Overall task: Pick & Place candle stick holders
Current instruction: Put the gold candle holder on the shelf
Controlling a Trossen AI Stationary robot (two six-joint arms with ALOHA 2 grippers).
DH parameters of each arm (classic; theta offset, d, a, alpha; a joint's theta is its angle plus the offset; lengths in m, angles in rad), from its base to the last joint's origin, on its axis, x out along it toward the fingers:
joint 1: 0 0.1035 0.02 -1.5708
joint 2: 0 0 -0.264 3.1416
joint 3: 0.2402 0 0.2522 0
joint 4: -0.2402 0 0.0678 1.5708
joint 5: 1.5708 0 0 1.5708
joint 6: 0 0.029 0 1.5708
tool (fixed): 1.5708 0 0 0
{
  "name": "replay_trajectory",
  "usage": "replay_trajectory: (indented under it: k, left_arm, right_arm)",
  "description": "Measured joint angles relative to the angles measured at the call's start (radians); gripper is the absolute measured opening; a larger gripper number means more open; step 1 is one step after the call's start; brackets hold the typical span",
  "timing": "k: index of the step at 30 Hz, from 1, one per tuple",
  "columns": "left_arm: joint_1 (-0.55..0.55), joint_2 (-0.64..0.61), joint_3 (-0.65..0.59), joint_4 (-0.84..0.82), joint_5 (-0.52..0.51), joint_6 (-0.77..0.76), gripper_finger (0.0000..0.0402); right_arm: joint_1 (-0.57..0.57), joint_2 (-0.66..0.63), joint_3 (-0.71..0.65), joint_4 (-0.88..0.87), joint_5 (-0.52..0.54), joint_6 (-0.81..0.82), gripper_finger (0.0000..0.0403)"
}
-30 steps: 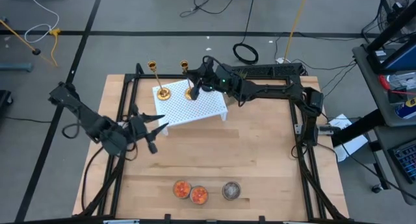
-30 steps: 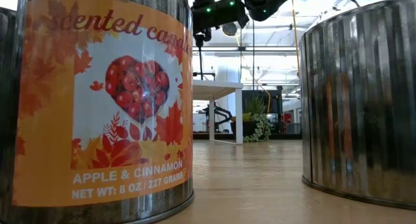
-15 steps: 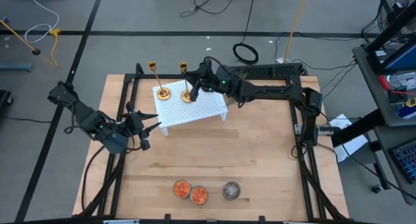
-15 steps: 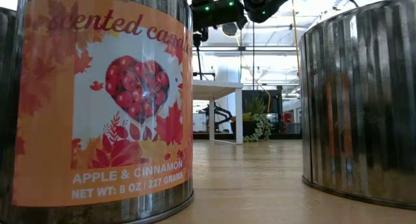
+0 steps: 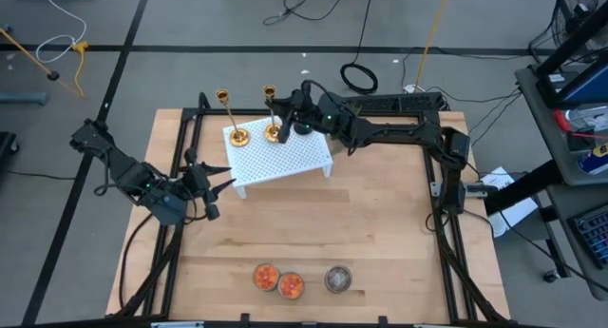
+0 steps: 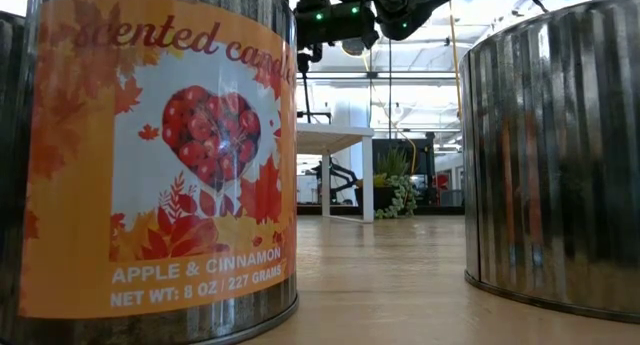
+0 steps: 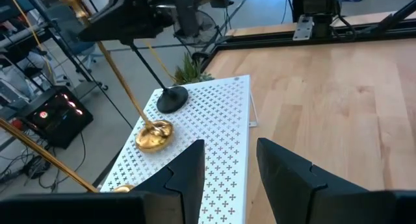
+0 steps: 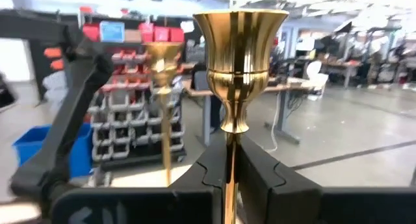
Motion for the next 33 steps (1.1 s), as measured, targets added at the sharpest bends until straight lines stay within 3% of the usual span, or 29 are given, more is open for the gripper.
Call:
replay_trajectory:
  k: [4, 21, 33]
  left_arm:
    - [0.0, 0.0, 0.0, 0.0, 0.001, -0.018, 0.0147]
    - [0.0, 0.0, 0.0, -0.008, 0.032, -0.045, 0.0147]
    - [0.0, 0.0, 0.0, -0.009, 0.033, -0.052, 0.0147]
  right_arm:
    - [-0.007, 0.029, 0.0, 0.055, 0.002, 0.003, 0.0013]
    - [0.046, 0.009, -0.01, -0.006, 0.057, -0.054, 0.0015]
    - [0.042, 0.011, -0.011, -0.031, 0.061, -0.053, 0.0079]
